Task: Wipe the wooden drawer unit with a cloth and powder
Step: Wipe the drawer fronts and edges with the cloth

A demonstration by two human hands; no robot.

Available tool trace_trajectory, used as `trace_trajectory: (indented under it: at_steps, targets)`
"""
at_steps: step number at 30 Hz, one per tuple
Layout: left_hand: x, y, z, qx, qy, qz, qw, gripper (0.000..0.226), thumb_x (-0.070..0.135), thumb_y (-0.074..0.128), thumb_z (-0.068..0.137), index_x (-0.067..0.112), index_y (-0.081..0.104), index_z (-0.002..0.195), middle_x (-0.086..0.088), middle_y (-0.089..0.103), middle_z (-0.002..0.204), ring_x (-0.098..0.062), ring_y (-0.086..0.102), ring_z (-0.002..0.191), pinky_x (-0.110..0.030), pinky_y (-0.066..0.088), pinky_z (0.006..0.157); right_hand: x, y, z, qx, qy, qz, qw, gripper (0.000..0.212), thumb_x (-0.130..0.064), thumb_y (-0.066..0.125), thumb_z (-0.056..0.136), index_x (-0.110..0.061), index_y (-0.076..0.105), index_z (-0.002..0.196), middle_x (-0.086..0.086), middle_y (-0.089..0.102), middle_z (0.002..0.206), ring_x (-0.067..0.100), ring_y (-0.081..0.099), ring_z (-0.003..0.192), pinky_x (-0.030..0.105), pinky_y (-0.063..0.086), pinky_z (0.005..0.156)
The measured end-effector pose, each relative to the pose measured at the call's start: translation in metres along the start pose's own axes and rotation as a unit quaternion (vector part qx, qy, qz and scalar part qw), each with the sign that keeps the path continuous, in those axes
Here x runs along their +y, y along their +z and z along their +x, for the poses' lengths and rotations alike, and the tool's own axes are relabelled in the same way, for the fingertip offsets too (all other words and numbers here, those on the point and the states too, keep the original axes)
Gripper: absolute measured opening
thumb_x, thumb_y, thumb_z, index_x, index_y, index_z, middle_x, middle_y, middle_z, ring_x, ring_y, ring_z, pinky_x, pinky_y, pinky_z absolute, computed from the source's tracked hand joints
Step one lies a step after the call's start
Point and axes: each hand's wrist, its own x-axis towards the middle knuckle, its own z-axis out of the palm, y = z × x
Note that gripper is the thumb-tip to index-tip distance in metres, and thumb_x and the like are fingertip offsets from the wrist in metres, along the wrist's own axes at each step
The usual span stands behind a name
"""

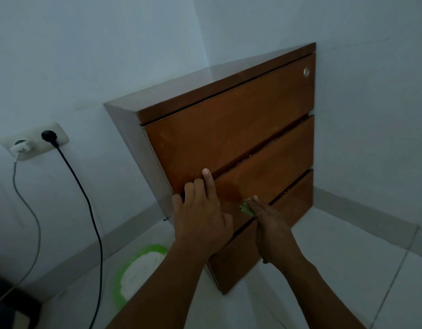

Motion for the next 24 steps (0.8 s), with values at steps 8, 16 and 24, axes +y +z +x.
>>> trace_trajectory:
  at_steps: [8,16,24]
  targets:
    - [0.004,-0.011,0.009,-0.029,0.004,-0.039,0.999,0.093,0.052,0.030,0.082,0.001,0.003,0.155,-0.012,0.041,0.119,-0.025,0.040,0.101,-0.040,0.039,0.082,0.002,-0.020,0.005,-0.033,-0.006,0.001,0.999,0.051,0.000,0.050,0.092,-0.011,0.049,0.142,0.014,0.052,0.144,0.031,0.052,0.129,0.031,0.037,0.107]
    - [0.016,-0.016,-0.004,-0.029,-0.015,-0.085,0.996,0.093,0.052,0.033,0.085,0.001,0.000,0.155,-0.010,0.045,0.121,-0.025,0.046,0.103,-0.041,0.039,0.084,-0.036,-0.089,-0.004,0.049,0.000,0.089,0.995,0.049,0.002,0.052,0.094,-0.023,0.057,0.136,-0.009,0.059,0.121,0.004,0.057,0.104,-0.003,0.037,0.082]
    - [0.015,-0.022,-0.014,-0.038,0.012,-0.171,0.984,0.092,0.051,0.044,0.088,0.007,0.001,0.156,-0.010,0.041,0.125,-0.025,0.043,0.108,-0.040,0.043,0.088,-0.052,-0.093,0.025,0.182,-0.055,0.050,0.980,0.044,0.007,0.051,0.089,-0.011,0.063,0.127,0.008,0.065,0.123,0.022,0.059,0.111,0.033,0.047,0.100]
